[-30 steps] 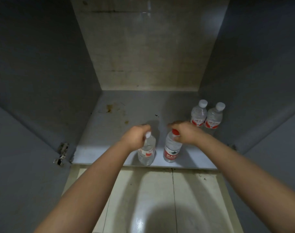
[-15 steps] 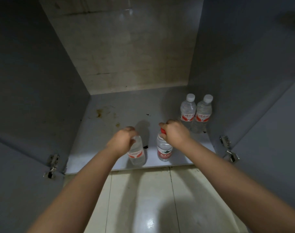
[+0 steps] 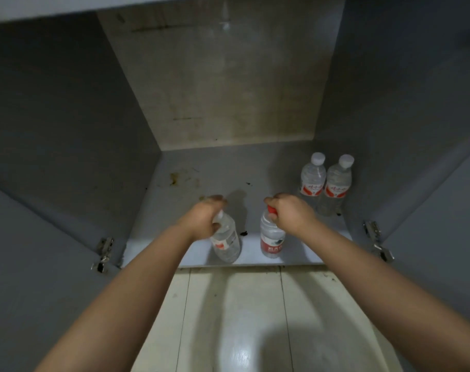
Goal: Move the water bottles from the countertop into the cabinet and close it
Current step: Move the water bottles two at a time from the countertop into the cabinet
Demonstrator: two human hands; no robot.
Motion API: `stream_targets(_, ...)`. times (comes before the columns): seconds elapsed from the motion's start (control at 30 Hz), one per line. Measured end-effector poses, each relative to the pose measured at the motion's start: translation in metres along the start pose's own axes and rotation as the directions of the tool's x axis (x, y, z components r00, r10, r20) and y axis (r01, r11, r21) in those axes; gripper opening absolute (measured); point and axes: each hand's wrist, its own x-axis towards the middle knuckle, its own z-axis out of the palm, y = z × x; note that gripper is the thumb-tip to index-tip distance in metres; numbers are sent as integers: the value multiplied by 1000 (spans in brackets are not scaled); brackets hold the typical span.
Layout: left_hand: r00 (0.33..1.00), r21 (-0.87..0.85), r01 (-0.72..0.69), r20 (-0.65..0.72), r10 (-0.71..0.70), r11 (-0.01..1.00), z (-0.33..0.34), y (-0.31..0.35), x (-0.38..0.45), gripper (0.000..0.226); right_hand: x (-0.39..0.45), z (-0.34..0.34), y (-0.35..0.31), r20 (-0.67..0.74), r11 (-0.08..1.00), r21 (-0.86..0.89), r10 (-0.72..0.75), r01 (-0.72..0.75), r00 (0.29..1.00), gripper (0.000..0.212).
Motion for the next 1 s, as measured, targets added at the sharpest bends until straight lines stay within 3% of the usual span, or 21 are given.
stream_targets(0.13, 973, 98, 226, -64, -220, 969, 2, 16, 0, 44, 0, -3, -4, 19, 999, -41, 8, -7, 1000, 37)
stream_targets(0.2, 966, 143, 252, -98, -240, 957, 4, 22, 4, 38, 2, -4, -5, 27, 997, -72, 8, -6, 1000, 35)
stream_targets(0.27, 979, 169, 195, -93, -181, 966, 5, 21, 10, 33, 3, -4, -6, 26, 996, -91, 2, 0, 1000, 32)
stream_targets(0.37, 999, 156, -3, -41, 10, 988, 4, 8, 13, 30, 3, -3, -6, 8, 993, -120, -8, 9, 1000, 28)
stream_targets(0.5, 989, 105, -141, -21, 144, 984, 5, 3, 6, 44, 3, -2, -4, -8, 987, -156, -31, 30, 999, 28)
stream_targets(0.67, 996, 17, -31, -86, 33, 999, 19, 14, 10, 52, 6, -3, -3, 25, 986, -158, -40, 43, 999, 25)
stream_targets(0.77, 989, 56, 77, -129, -70, 995, 17, 20, 18, 47, 10, -6, 0, 82, 993, -108, -33, 42, 996, 22)
stream_targets(0.87, 986, 156, 113, -140, -91, 981, 14, 28, 18, 47, 17, -14, 11, 97, 992, -110, -53, 63, 994, 6)
stream_targets(1.0, 974, 227, 178, -180, -139, 957, 26, 39, 10, 56, 29, -19, 25, 34, 979, -193, -61, 66, 998, 24)
